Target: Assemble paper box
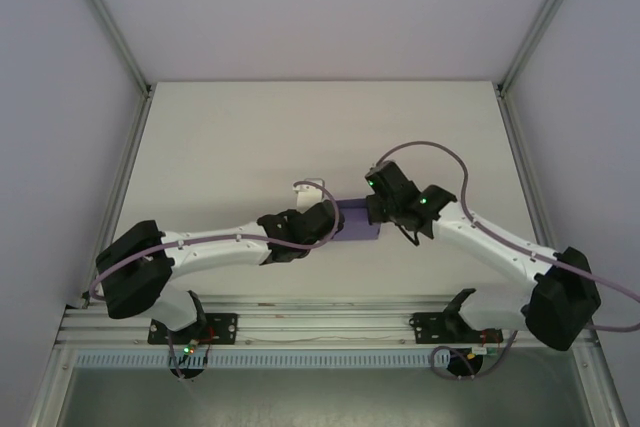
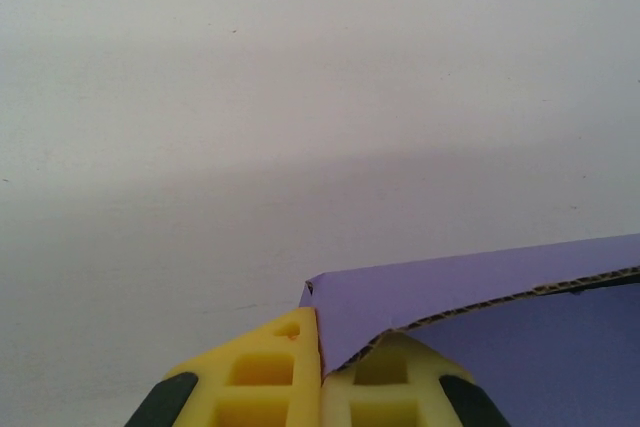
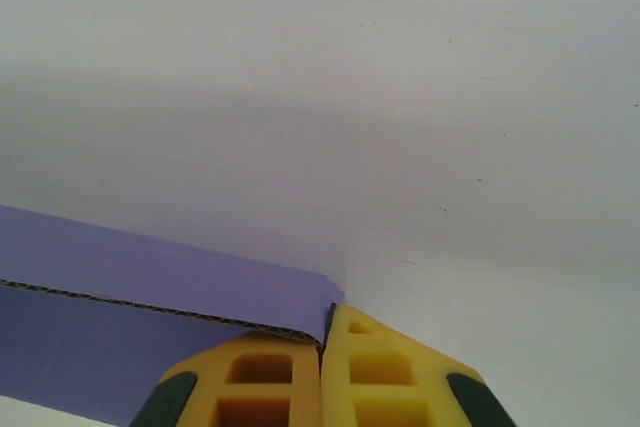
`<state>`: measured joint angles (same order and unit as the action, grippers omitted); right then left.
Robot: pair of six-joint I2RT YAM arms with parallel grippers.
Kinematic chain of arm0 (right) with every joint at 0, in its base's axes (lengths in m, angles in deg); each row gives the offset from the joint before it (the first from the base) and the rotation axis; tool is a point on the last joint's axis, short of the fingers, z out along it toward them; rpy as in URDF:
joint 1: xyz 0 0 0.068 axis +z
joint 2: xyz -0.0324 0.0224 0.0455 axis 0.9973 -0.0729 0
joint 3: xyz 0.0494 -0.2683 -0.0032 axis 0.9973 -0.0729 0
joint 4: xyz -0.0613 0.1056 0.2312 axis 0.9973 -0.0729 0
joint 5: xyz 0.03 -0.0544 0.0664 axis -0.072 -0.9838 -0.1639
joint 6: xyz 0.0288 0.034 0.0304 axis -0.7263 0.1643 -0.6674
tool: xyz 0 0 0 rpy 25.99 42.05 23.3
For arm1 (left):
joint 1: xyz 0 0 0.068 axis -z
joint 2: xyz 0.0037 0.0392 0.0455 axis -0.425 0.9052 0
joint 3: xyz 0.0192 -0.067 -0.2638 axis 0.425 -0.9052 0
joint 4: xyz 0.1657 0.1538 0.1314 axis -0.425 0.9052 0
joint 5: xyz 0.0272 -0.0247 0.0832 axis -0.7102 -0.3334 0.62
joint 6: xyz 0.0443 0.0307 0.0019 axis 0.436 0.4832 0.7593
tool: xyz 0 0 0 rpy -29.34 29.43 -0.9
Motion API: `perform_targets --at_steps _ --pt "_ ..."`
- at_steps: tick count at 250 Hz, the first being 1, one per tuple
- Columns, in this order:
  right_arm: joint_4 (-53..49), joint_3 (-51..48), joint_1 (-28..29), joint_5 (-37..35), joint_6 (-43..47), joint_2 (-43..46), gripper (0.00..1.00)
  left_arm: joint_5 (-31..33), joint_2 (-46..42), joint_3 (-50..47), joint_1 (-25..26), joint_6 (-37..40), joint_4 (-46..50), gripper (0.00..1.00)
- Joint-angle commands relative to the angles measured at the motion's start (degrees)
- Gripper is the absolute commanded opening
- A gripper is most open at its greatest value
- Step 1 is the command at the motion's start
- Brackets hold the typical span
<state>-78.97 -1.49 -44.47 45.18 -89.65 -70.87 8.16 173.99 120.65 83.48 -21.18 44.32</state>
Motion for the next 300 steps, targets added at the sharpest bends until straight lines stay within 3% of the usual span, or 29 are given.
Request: perform_targets --at_steps 1,27,73,130,163,242,300 --pt "5.89 -6.75 1.23 3.86 0.94 2.15 0.00 -6.67 3.60 -2.65 0.68 -0.89 9.28 0.00" --pt "12.69 -13.37 1.90 3.37 0.14 5.45 0.00 -6.88 3.43 -3.55 0.79 -1.18 8.30 0.00" --pt "15.12 -17.69 3.48 3.38 -4.81 8.53 0.00 -7.39 3.61 -3.76 0.82 -1.24 8.20 0.00" --pt "10.10 -18.14 4.42 2.53 -9.52 11.62 0.00 -6.71 3.96 -4.18 0.75 -1.98 8.52 0.00" --pt "12.07 -21.87 5.80 3.38 -9.38 16.23 0.00 -6.22 4.23 -4.01 0.76 -2.32 8.73 0.00" --pt "33.78 -40.41 7.41 1.13 -6.36 26.10 0.00 -7.12 4.65 -4.74 0.83 -1.59 8.99 0.00" --pt "25.39 -37.72 9.26 -0.01 -3.88 27.82 0.00 -7.57 5.40 -3.80 0.82 -1.02 9.62 0.00"
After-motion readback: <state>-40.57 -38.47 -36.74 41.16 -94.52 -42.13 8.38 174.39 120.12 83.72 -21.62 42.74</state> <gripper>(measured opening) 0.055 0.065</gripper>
